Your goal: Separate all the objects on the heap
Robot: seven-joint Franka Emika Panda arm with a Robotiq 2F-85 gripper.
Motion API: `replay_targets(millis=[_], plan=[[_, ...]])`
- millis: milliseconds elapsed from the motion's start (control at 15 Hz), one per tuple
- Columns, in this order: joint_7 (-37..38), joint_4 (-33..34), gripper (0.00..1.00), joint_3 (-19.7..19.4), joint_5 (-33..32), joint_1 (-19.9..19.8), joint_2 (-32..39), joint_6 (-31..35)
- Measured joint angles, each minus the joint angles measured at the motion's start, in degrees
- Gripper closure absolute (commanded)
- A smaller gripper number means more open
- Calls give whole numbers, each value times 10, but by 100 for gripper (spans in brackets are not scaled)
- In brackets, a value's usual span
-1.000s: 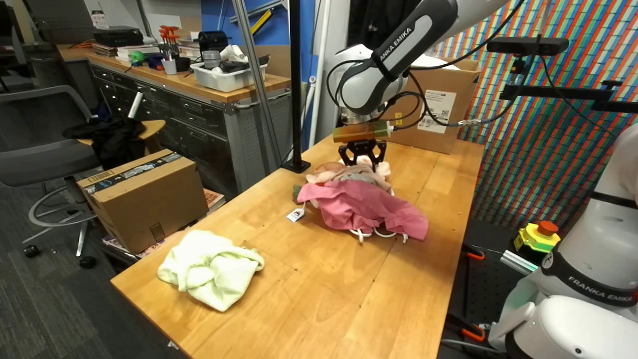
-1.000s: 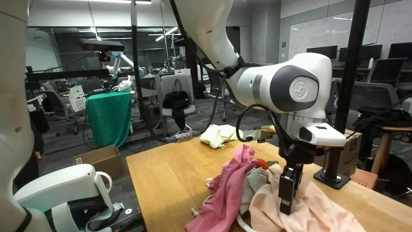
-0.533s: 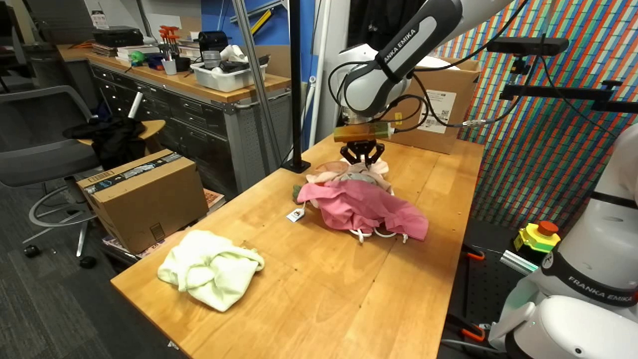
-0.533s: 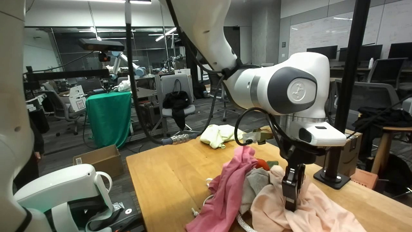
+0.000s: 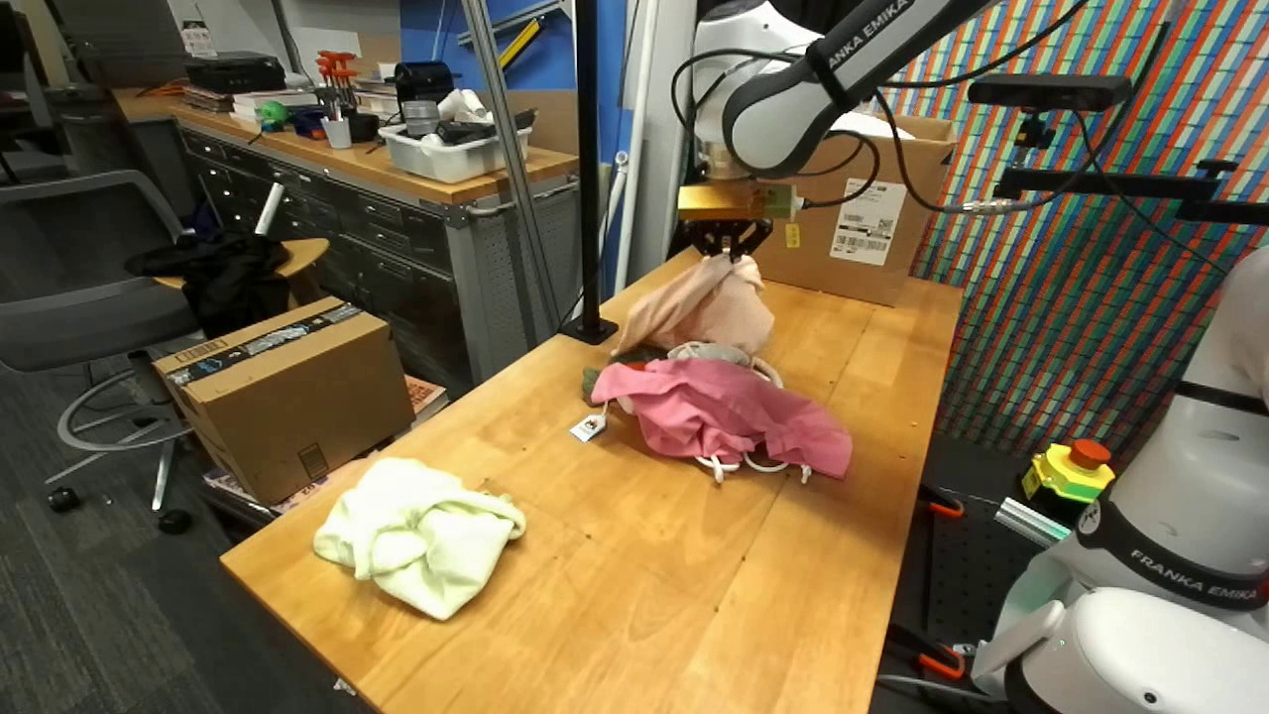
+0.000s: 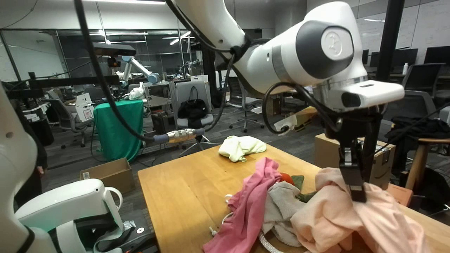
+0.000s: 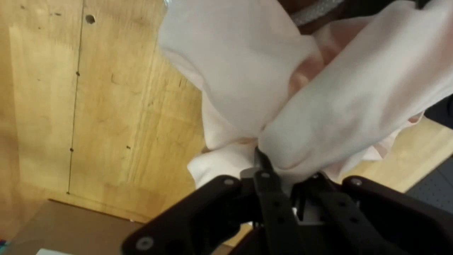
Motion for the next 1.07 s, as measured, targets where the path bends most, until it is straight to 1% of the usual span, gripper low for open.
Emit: replay_targets(millis=[200,400,733,1067], plan=[[28,4,95,0,-37,-7,-47,0],[60,12,95,1,-58,-19,-74,9],[108,32,95,3,-68,-44,-83,35],[141,57,95,3,-70,-68,-82,42]])
